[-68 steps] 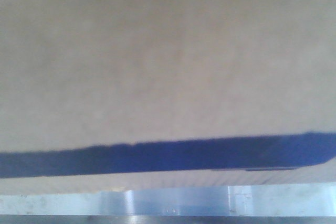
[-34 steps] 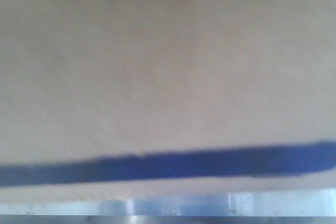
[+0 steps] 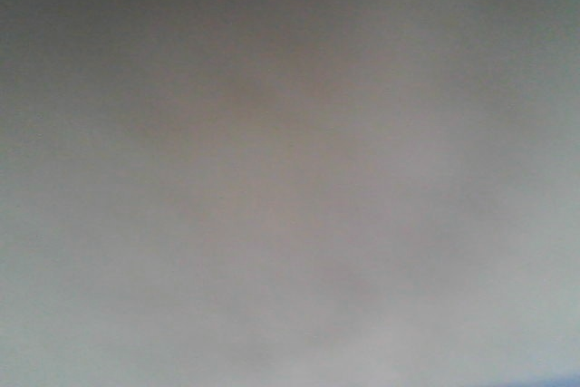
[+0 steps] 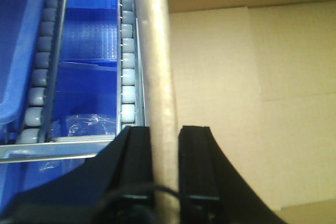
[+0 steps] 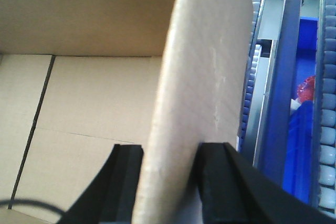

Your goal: Grab box from left shelf to table start

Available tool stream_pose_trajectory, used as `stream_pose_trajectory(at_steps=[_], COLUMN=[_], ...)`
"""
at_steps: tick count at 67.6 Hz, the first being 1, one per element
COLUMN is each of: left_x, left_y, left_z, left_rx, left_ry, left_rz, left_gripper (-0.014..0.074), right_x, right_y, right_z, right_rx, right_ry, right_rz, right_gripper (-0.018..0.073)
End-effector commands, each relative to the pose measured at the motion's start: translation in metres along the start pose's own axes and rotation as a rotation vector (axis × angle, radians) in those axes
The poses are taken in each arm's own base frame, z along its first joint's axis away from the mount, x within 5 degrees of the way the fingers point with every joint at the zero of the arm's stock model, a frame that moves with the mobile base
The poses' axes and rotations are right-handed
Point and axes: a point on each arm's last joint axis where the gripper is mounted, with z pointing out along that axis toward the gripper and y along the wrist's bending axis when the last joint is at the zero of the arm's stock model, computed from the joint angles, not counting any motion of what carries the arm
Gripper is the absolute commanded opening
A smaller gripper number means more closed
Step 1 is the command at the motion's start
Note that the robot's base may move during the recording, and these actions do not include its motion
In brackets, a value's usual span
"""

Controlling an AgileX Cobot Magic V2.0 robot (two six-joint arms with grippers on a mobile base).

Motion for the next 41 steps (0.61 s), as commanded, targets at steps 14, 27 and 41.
stream_pose_trajectory(at_steps=[14,27,41], left_x=[-0.027,-0.029,-0.036], left_y=[-0.008,-0.010,-0.011], left_z=[-0.006,-0.008,-0.021], left_rx=[0.091,0.117,0.116], left_ry=[-0.253,-0.272,-0.306], left_rz=[-0.020,-0.036,-0.023], left_gripper=[-0.0100,-0.0100,-0.0100], right_x=[-0.019,-0.019,-0.019], right_y=[0.010,0.010,0.010], right_z=[-0.005,-0.005,-0.005], right_rx=[-0.097,-0.097,-0.097], right_ry=[-0.153,-0.153,-0.153], right_rz=[0.049,0.049,0.049], right_gripper=[0.0067,0.0067,0.0067])
